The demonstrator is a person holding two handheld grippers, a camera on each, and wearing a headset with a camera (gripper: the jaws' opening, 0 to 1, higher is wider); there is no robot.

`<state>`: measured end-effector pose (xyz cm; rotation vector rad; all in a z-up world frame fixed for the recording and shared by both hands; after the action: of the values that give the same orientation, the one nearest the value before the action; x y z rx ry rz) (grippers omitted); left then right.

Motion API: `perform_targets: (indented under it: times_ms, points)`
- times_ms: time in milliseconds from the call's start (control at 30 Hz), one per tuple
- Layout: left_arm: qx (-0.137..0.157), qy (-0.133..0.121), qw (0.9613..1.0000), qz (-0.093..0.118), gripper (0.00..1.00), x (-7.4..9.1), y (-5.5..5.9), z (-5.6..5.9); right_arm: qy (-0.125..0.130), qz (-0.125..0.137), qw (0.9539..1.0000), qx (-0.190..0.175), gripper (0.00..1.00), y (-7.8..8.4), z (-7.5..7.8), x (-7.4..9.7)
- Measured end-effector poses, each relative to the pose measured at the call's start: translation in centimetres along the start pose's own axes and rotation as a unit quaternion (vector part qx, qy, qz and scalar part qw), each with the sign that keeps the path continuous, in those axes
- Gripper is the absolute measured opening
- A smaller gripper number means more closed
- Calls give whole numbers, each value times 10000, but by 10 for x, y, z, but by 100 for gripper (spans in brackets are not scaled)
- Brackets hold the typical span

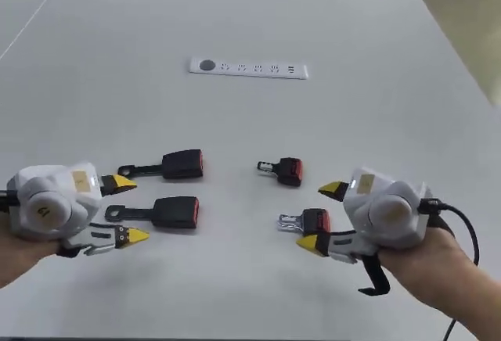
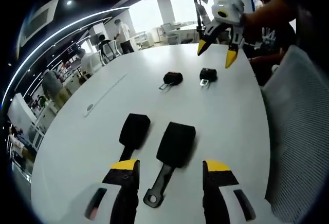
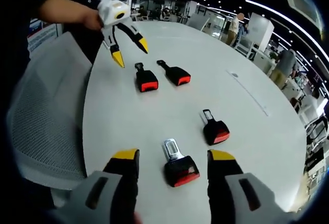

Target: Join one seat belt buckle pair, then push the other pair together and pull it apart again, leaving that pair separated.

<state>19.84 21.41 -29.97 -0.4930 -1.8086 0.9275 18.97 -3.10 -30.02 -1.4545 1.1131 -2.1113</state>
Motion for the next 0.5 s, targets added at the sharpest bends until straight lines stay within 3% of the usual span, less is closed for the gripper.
perform_targets:
  times_ms: [167,500]
  points:
    - [-218,382,9988,-191,48,-15,6,-1,-247,-136,9996,37,48,10,8,-6]
    - [-539,847,9939,-456,45,-41,11,-4,-743,-424,9963,-11,38,33,13,-13]
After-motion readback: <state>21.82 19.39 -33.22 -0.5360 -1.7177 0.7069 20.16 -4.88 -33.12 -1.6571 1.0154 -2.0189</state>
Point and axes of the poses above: the centre of the closed fingertips' face, and the gripper's own axes: x roughly backward along the fingers, z roughly to its right, y roughly out of its underside, the point moved 1 cm from there along x, roughly backward along the fingers, and after that the axes turned 10 degrees about z, right-handed, at the moved point
